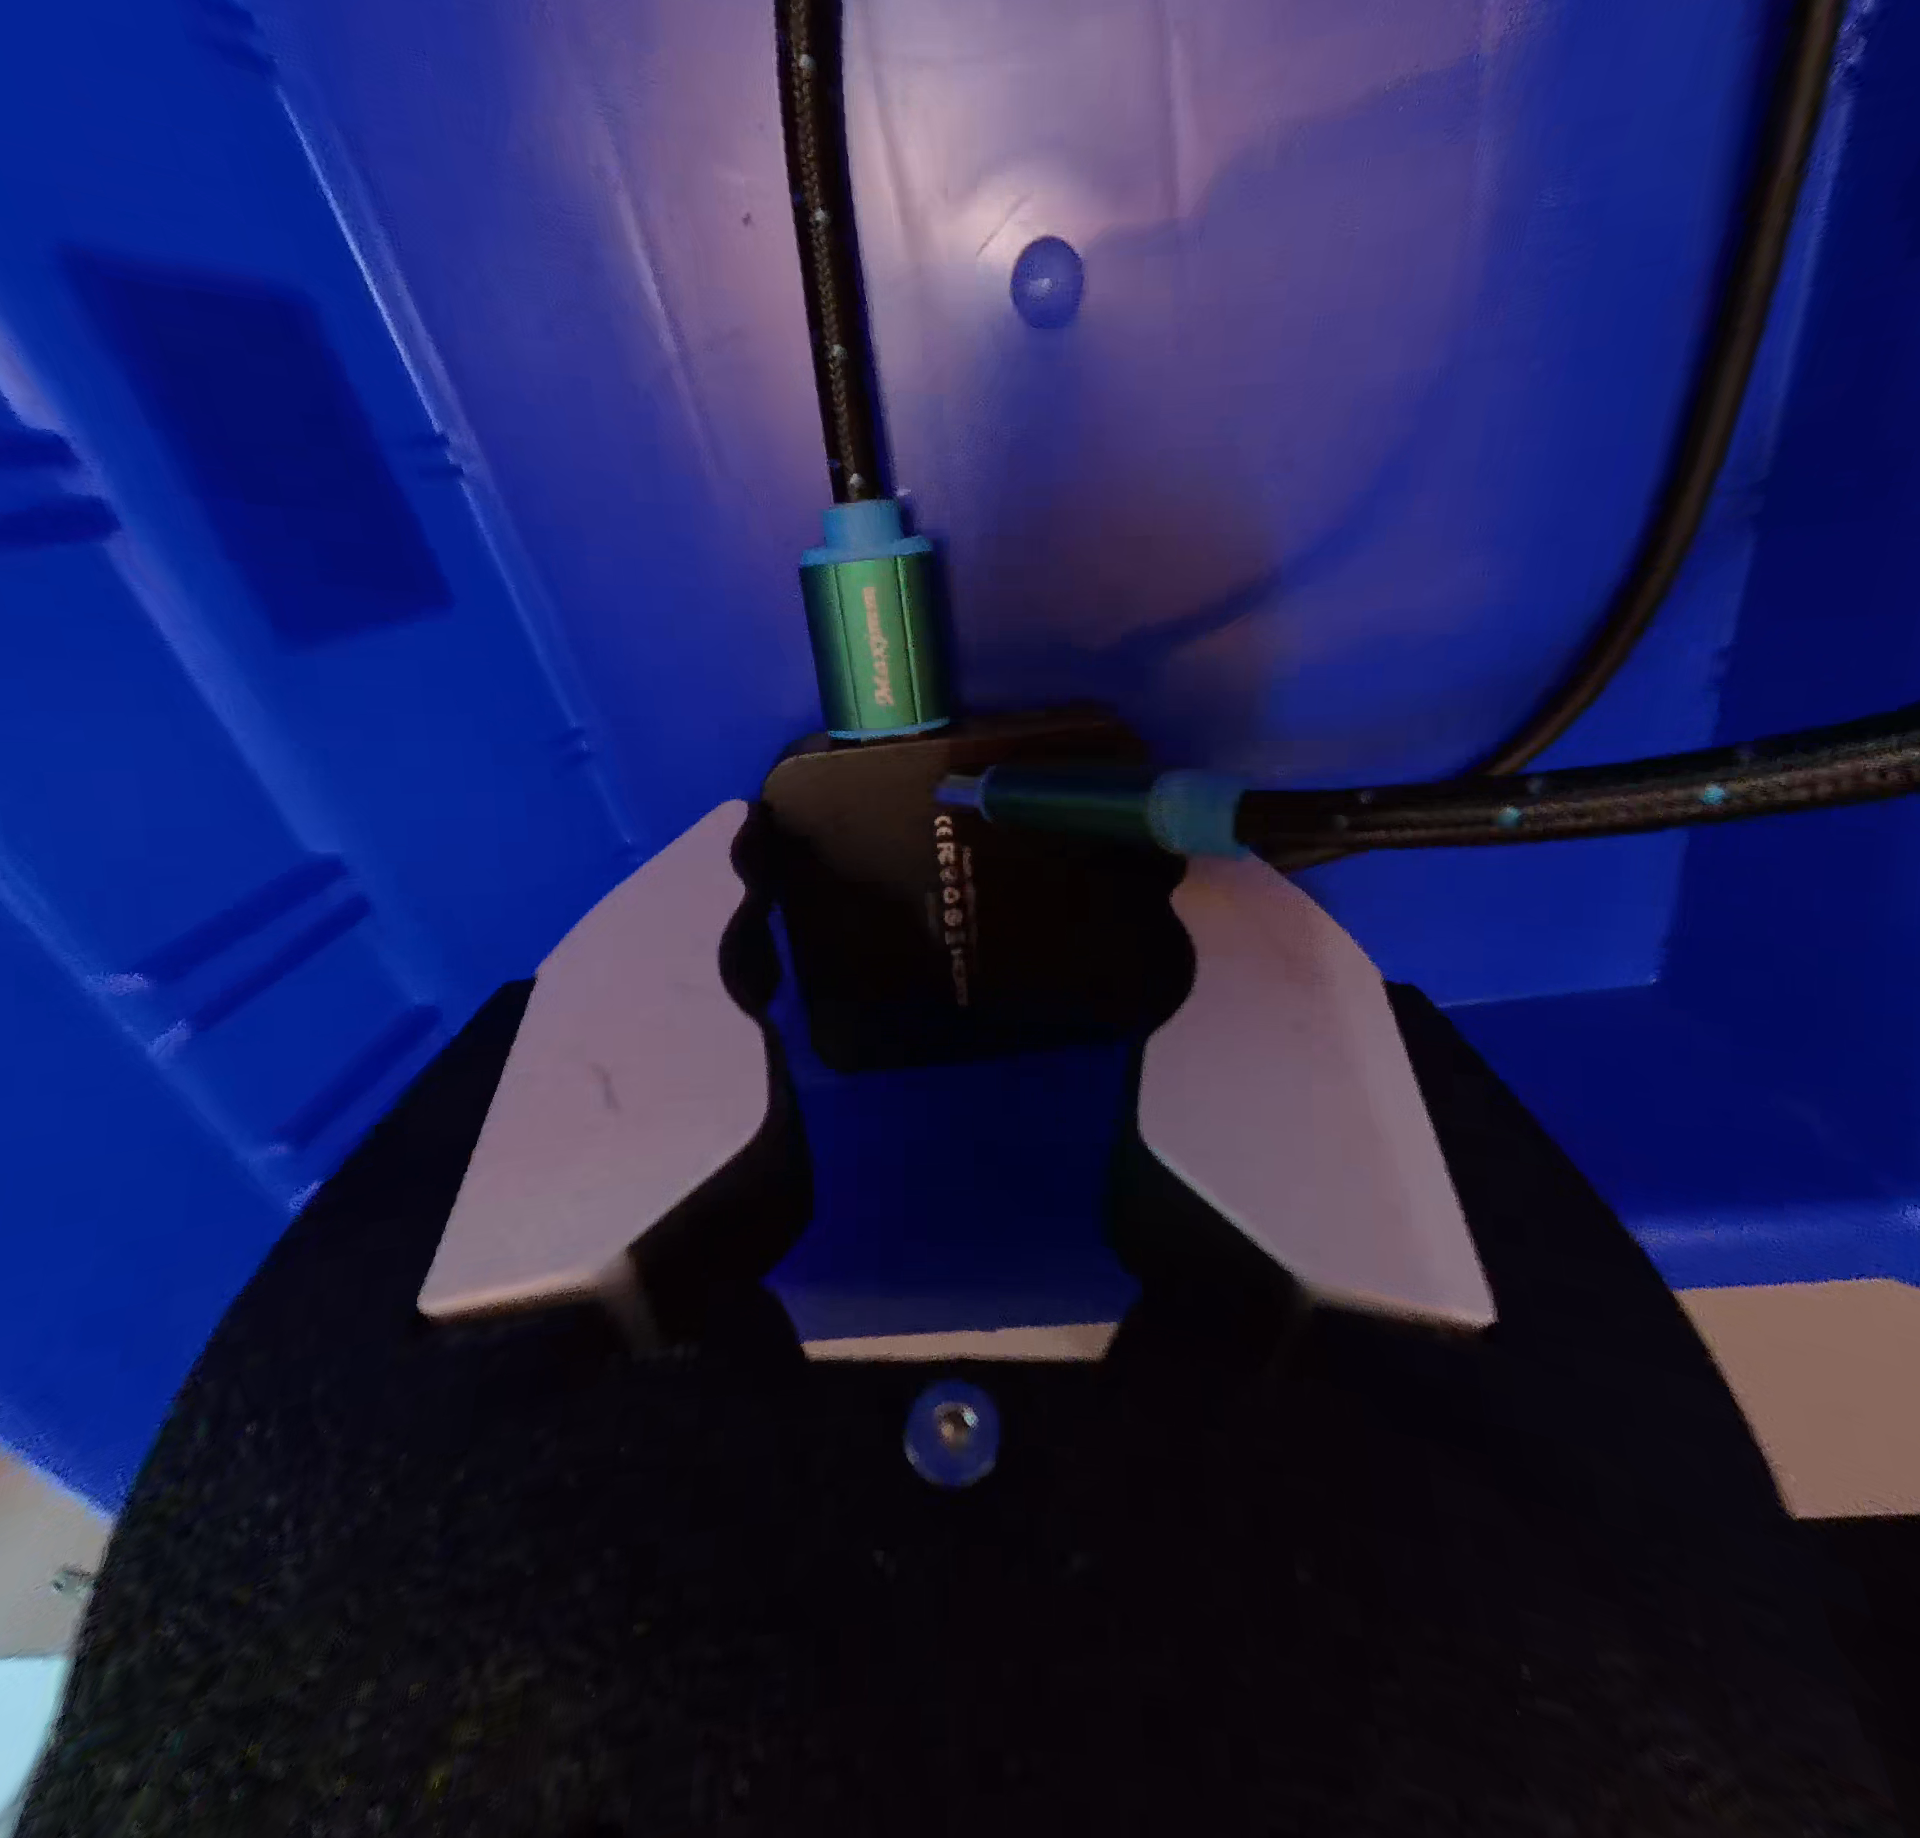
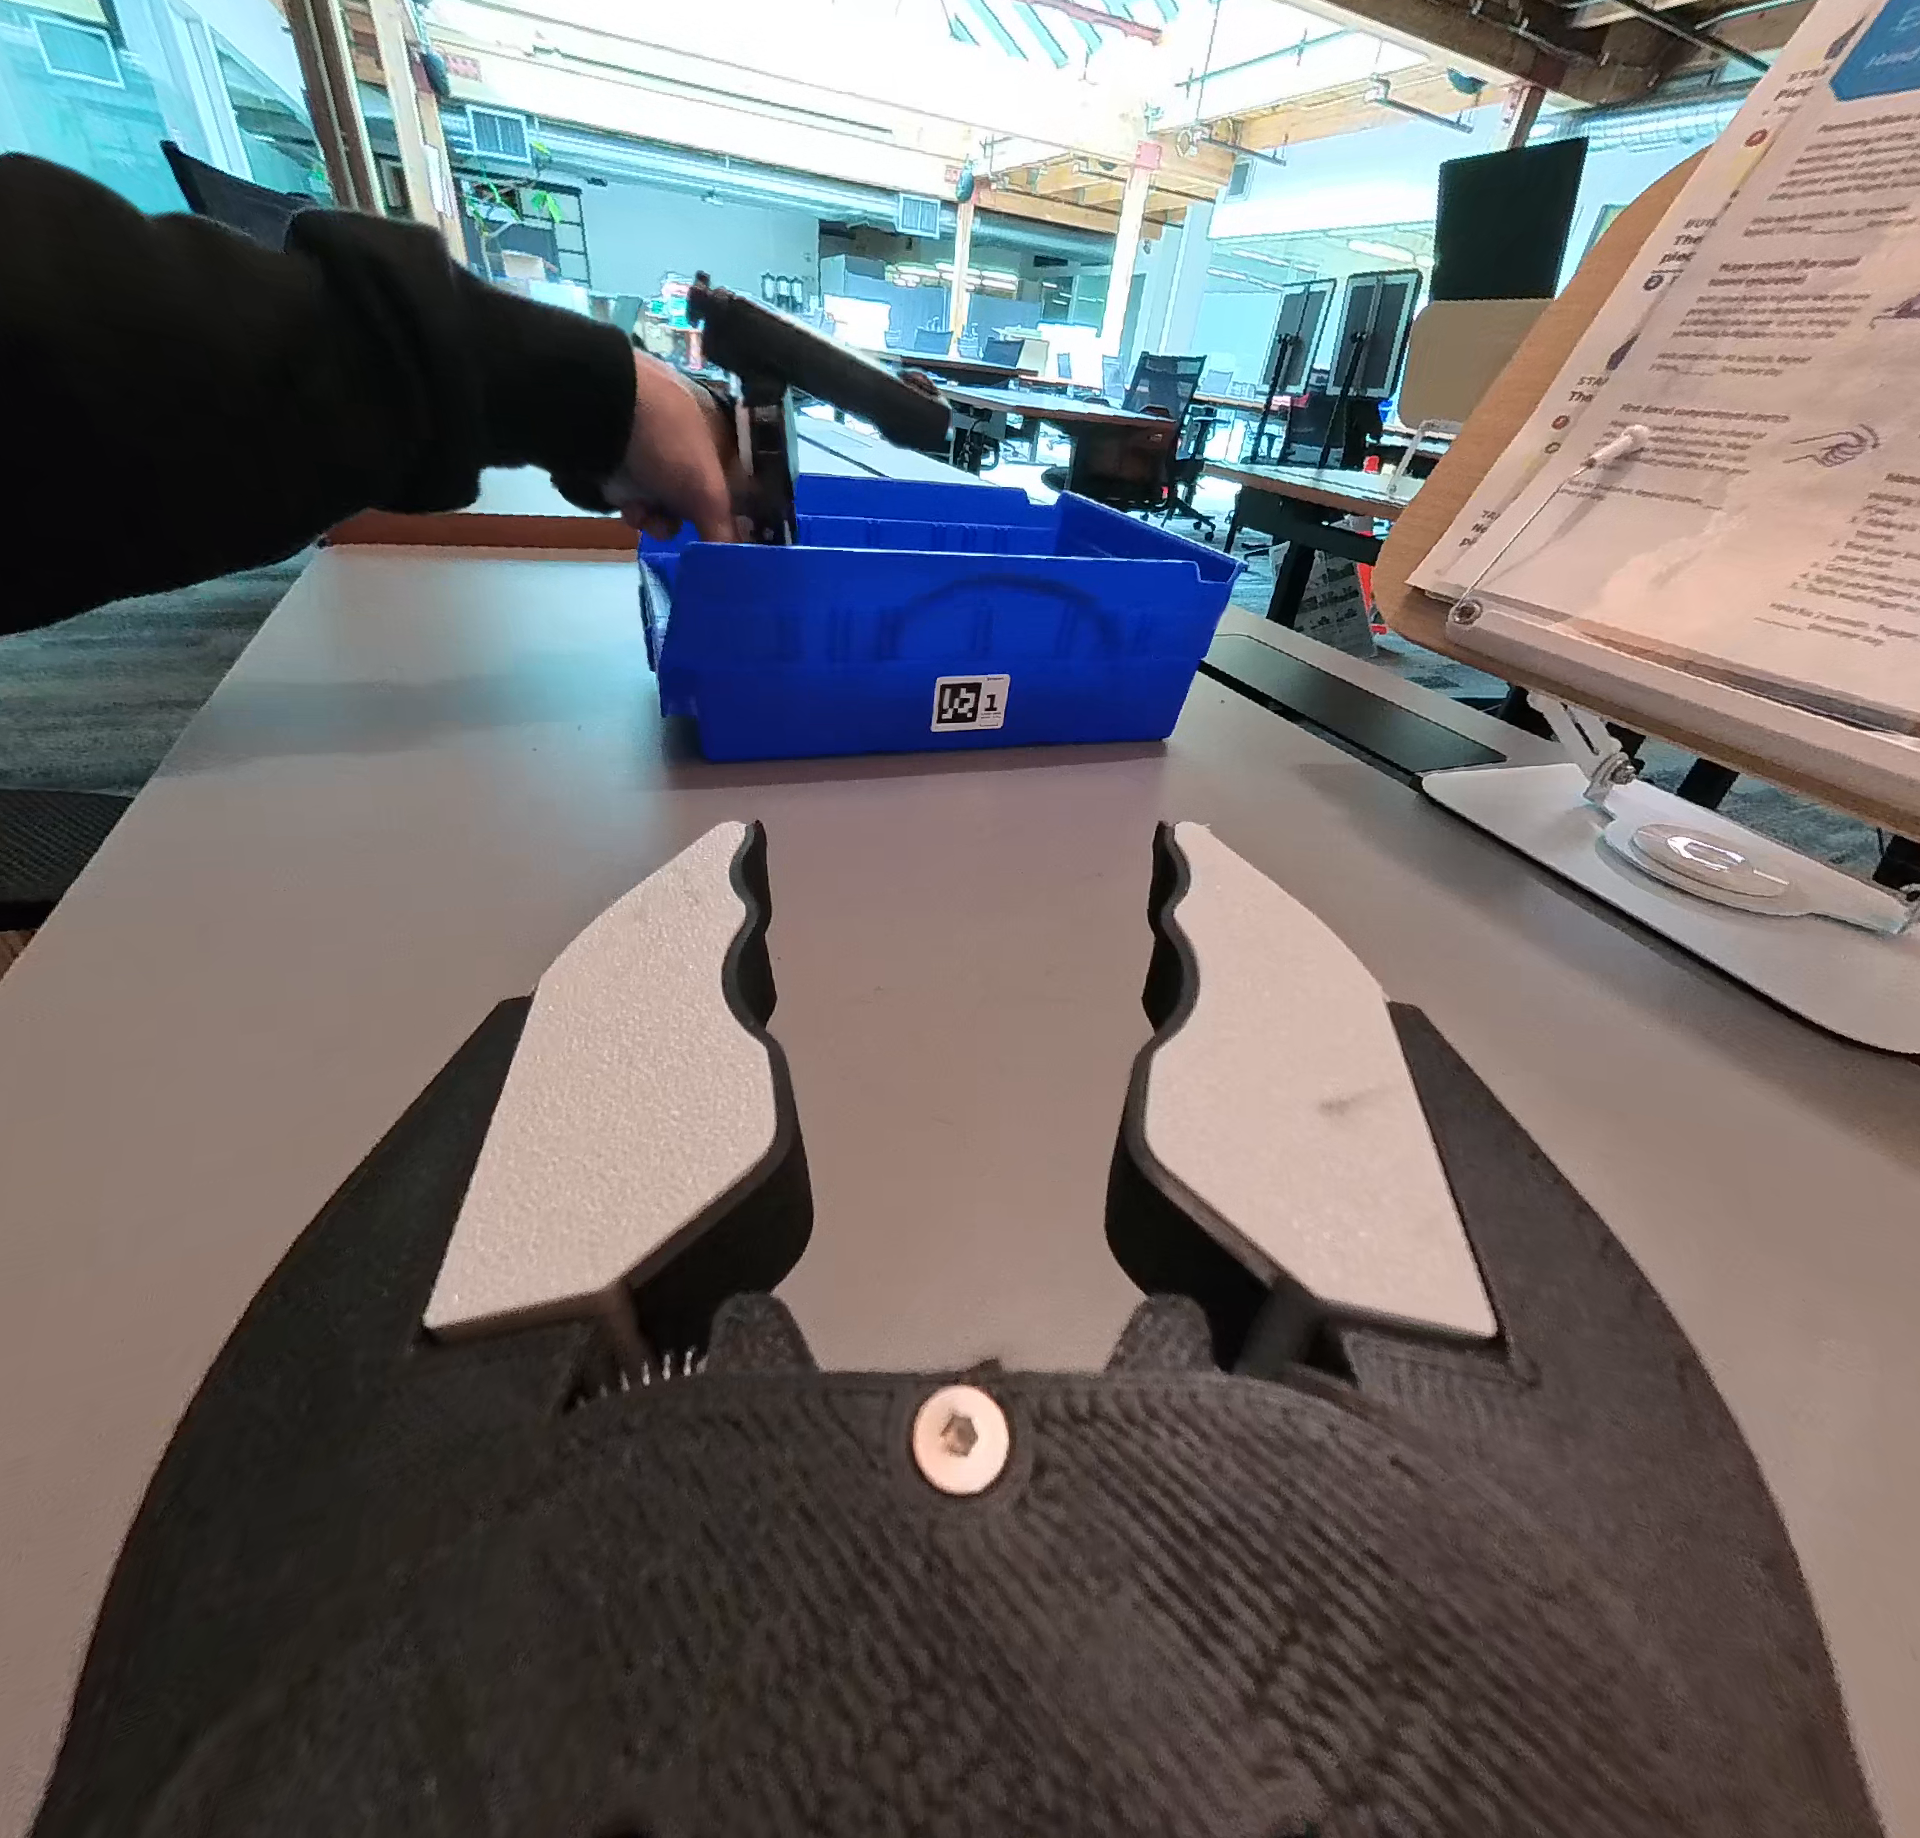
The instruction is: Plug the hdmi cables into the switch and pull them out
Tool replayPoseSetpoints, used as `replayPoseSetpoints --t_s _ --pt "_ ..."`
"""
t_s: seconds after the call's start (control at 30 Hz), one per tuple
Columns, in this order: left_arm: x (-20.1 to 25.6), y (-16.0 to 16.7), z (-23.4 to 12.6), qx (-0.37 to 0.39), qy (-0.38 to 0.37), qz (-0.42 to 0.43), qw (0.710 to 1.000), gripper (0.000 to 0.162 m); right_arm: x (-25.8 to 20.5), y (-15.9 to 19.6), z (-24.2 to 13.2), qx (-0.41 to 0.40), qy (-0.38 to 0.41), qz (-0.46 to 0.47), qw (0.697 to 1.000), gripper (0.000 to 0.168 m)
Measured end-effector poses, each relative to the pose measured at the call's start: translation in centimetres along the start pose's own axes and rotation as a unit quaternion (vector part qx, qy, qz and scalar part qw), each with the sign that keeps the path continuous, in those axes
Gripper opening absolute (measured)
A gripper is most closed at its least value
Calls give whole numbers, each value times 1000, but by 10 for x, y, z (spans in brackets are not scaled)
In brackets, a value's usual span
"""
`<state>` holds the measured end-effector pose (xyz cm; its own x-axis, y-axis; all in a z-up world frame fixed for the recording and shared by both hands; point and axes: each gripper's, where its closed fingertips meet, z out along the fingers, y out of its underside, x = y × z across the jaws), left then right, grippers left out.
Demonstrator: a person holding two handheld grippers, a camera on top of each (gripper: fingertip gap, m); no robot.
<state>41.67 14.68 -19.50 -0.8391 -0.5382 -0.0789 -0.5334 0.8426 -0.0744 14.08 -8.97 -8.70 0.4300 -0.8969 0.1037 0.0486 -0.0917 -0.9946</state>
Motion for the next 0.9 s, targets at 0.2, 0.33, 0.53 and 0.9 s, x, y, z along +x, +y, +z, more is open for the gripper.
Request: replayPoseSetpoints --t_s 0.2,0.33,0.53,0.9 --pt "-3 -12 -24 60 -103 86 989 68 2 -2 -3 9 4 5 1000 71" --pt "-11 -22 -64 95 -234 166 953 67 5 -2 -4 8 8 5 1000 71" --pt "-1 -34 -151 152 -470 313 811 67 6 -9 -6 26 8 6 1000 71" --pt "122 -27 -273 330 -650 446 519 66 -9 -85 -19 126 6 7 992 67"
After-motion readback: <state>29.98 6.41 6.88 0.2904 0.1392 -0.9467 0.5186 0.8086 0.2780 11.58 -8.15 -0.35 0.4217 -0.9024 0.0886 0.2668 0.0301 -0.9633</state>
